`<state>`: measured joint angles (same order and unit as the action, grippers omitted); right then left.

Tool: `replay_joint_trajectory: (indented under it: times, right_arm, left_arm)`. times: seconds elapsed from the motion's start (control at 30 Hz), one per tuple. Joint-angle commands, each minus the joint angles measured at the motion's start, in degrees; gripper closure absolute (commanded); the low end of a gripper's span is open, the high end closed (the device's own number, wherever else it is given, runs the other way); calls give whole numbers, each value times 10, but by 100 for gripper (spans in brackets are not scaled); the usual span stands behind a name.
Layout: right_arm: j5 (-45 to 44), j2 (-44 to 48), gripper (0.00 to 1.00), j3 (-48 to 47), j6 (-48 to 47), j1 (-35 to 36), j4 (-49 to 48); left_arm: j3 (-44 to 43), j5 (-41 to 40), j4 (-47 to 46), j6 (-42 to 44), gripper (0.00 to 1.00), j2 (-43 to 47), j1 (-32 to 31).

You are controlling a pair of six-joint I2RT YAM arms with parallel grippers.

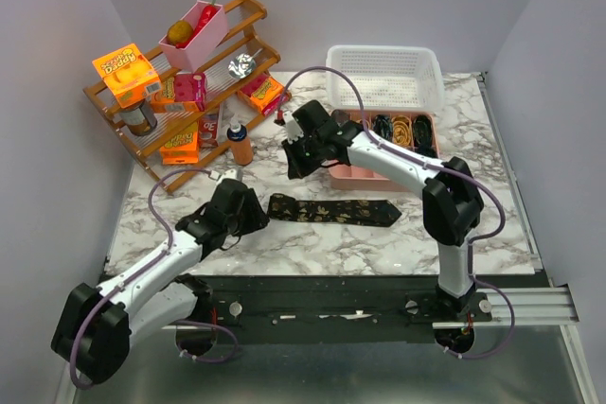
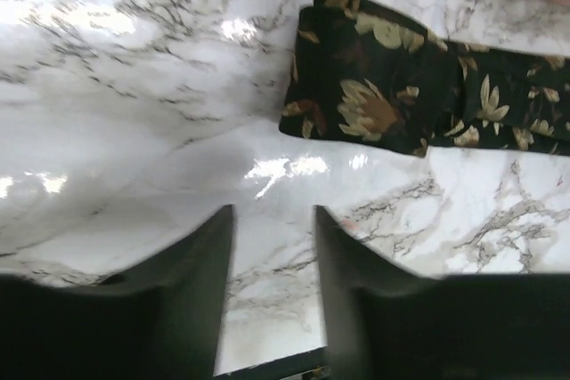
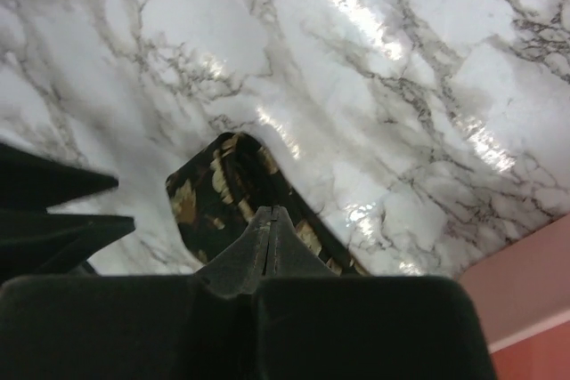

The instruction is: Roll the ties

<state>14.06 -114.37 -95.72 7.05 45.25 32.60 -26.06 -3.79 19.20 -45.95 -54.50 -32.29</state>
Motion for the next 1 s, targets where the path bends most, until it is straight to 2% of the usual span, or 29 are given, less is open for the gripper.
replay_joint_trajectory:
  times: [0.0,0.03,0.17,0.33,0.6,0.97]
  right_arm:
    - [59,43,99,62,7,0,-40]
    - [69,46,99,71,8,0,-45]
    - [96,48,99,95,7,0,-57]
    - [115,35,99,102,9,9,-67]
    - [112,-1,99,99,12,12,-73]
    - [67,-30,99,111,7,12,-76]
  left_arm:
    - [7,78,-91,-22,30,28,90]
    - [19,99,-110,-22,20,27,111]
    - [32,206,-189,-13,11,-15,173]
    - [19,285,-275,-8,10,-91,191]
    - [9,289,-292,7,10,-139,195]
    - [47,305,-363,10,14,-193,195]
